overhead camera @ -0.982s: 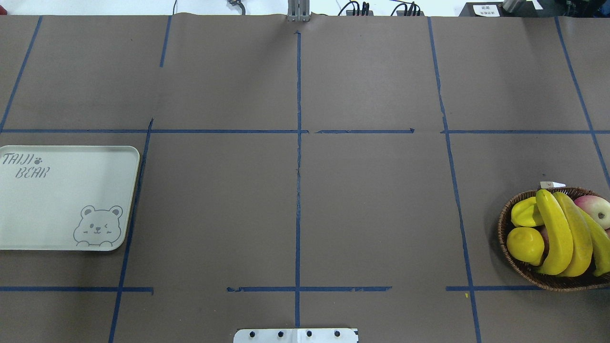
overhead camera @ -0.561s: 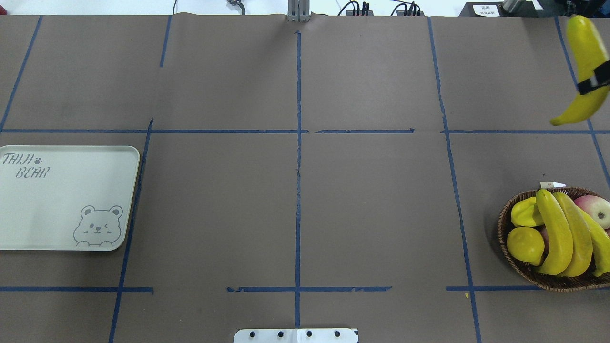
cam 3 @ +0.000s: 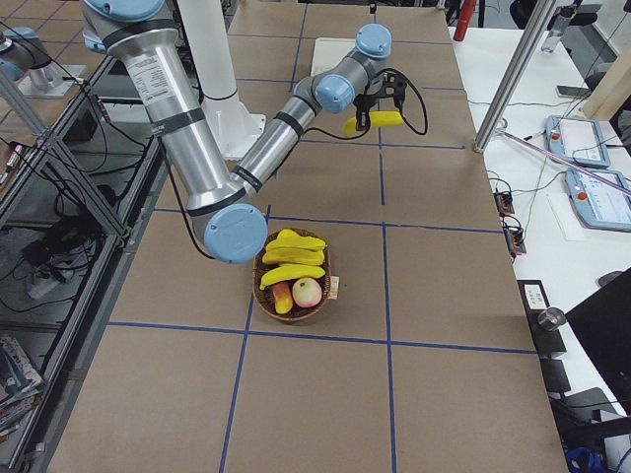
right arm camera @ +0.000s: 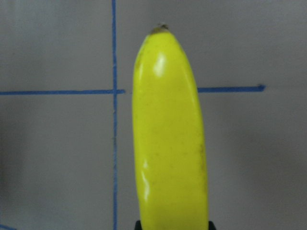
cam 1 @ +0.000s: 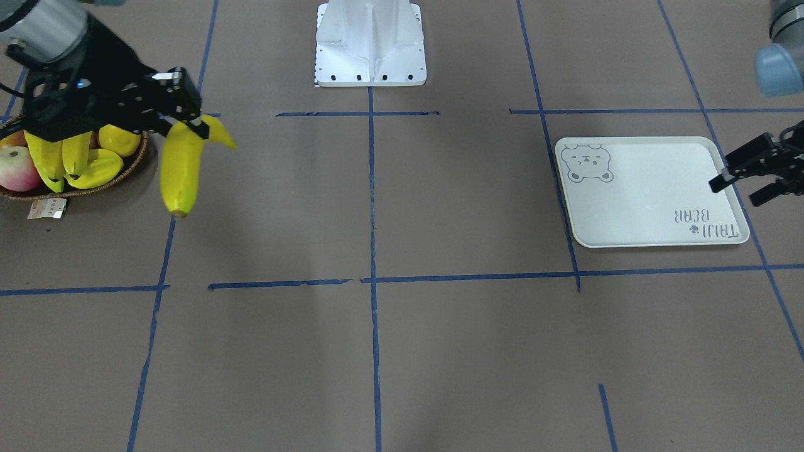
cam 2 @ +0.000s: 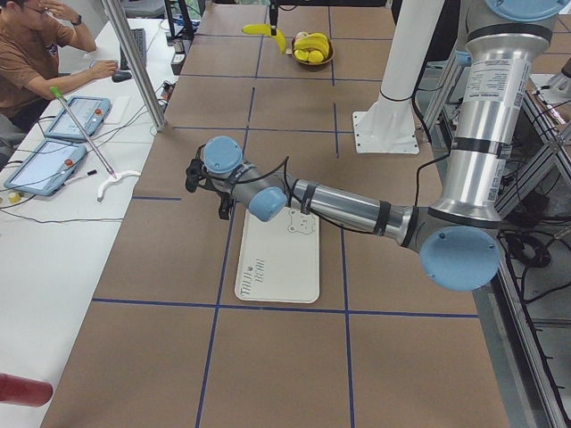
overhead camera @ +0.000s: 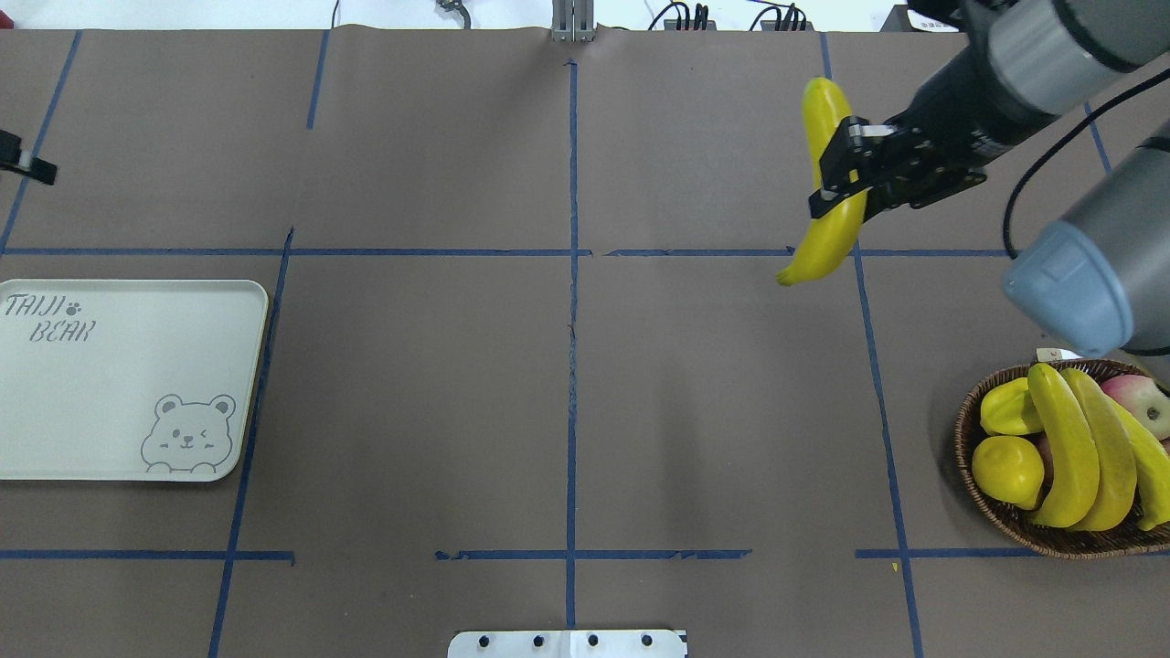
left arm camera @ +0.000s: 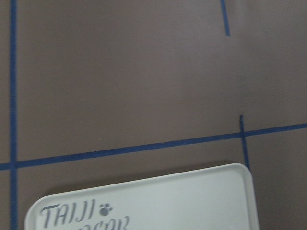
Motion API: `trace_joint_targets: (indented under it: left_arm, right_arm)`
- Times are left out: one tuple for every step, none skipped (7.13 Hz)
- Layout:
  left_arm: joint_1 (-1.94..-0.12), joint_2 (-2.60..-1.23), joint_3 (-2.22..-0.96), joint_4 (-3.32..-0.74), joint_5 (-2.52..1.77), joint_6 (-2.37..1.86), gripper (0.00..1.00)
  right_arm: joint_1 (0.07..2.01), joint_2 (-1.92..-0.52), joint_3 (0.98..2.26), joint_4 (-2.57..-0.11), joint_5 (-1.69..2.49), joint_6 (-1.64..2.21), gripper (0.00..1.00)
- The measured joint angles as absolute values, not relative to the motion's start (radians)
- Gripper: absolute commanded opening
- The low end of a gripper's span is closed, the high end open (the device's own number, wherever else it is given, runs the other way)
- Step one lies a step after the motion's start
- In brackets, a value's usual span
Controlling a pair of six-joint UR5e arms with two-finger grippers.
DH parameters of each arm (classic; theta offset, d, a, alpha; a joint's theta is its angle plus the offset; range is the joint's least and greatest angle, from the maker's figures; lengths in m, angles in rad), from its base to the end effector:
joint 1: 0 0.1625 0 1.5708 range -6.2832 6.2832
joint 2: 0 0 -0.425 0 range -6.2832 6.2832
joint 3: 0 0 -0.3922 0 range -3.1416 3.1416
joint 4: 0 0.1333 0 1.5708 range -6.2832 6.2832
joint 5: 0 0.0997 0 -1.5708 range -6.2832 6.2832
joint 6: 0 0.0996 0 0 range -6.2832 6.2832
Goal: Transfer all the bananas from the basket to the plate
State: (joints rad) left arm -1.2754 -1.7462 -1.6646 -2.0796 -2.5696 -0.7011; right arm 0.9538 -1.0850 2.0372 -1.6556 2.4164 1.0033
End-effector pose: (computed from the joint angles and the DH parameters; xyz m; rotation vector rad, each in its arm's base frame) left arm 0.1159 -0.5512 0.4451 0.1711 1.1625 0.0302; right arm -0.2649 -0.4750 0.1855 -0.0116 -1.1273 -0.0219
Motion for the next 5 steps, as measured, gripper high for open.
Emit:
trace_joint_targets:
  left_arm:
    - [-1.192,-1.808,-1.665,-2.132,-2.564,-0.848,0.99]
    - [-1.129,-1.859,-1.664,-2.203,-2.557,-0.995,0.98]
    - [-1.082,-1.893,-1.664,-2.299,-2.532,-1.134,0.97]
    - [-1.037,-1.910,-1.665,-2.399,-2.474,-1.250,0.98]
    - [-0.976,-1.925,-1.666,-2.513,-2.390,-1.396,0.98]
  right_arm:
    - [0.867,-1.029,2.035,-1.655,2.372,1.084,0.01]
    - [0.787,-0.979,2.035,-1.652,2.306,1.154,0.01]
    - [0.706,-0.944,2.033,-1.624,2.218,1.228,0.01]
    - [0.637,-0.930,2.028,-1.567,2.129,1.302,0.01]
    - [0.578,-0.923,2.018,-1.506,2.046,1.364,0.01]
